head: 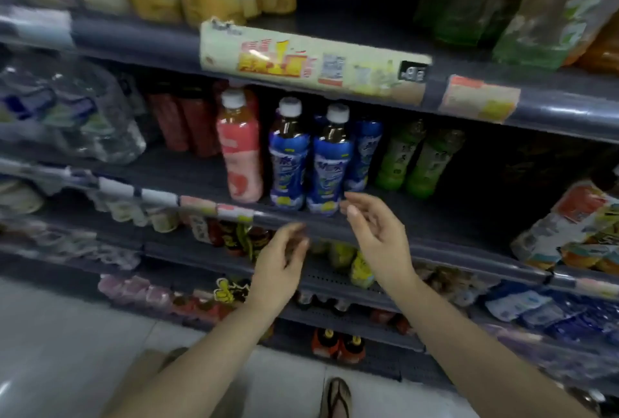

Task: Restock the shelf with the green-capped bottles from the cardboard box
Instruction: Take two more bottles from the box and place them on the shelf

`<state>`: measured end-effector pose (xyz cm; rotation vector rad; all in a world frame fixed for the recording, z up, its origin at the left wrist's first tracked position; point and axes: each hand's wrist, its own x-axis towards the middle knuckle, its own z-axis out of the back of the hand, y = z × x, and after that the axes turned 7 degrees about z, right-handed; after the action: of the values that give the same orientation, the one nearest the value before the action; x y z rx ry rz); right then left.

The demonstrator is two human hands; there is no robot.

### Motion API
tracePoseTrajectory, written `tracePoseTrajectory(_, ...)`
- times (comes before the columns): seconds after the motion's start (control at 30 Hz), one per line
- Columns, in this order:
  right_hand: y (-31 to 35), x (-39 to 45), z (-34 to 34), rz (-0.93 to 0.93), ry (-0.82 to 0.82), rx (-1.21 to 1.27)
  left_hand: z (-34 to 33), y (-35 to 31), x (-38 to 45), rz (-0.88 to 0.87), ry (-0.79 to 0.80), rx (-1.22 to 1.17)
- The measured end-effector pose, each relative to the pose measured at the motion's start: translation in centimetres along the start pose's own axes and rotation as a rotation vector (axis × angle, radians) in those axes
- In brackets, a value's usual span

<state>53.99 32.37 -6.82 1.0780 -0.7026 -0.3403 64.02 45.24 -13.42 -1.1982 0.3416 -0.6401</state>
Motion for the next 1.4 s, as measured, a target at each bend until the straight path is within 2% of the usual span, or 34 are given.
tracePoseTrajectory(0.13,1.6,-1.4,-9.7,0.042,0.233,0.089,7.2,6.7,-5.0,0.188,-0.128,0.028)
tracePoseTrajectory(0.37,3.9,-6.1,-27.6,0.015,0.646,0.241,17.6,15.7,-14.4,0.546,-0.455,0.009)
tracePoseTrajectory(0.6,3.0,-11.4,-40.7,-0.038,0.988,0.347,22.2,23.6,-22.1,0.811,-0.789,0.002)
tracePoseTrajectory(0.77,-3.2,-14.9,-48.3,-0.111,1.164,0.325,22.2,31.8,-24.6,0.964,-0.883,0.004)
tracePoseTrajectory(0.97,-13.8,-18.8,-55.4,-0.132,1.298,0.234,17.3,43.7,-25.8,1.128,-0.921,-0.166)
tracePoseTrajectory(1.4,-39.6,-25.8,-62.4,-0.186,1.452,0.017,5.0,65.6,-24.0,1.26,-0.896,-0.32)
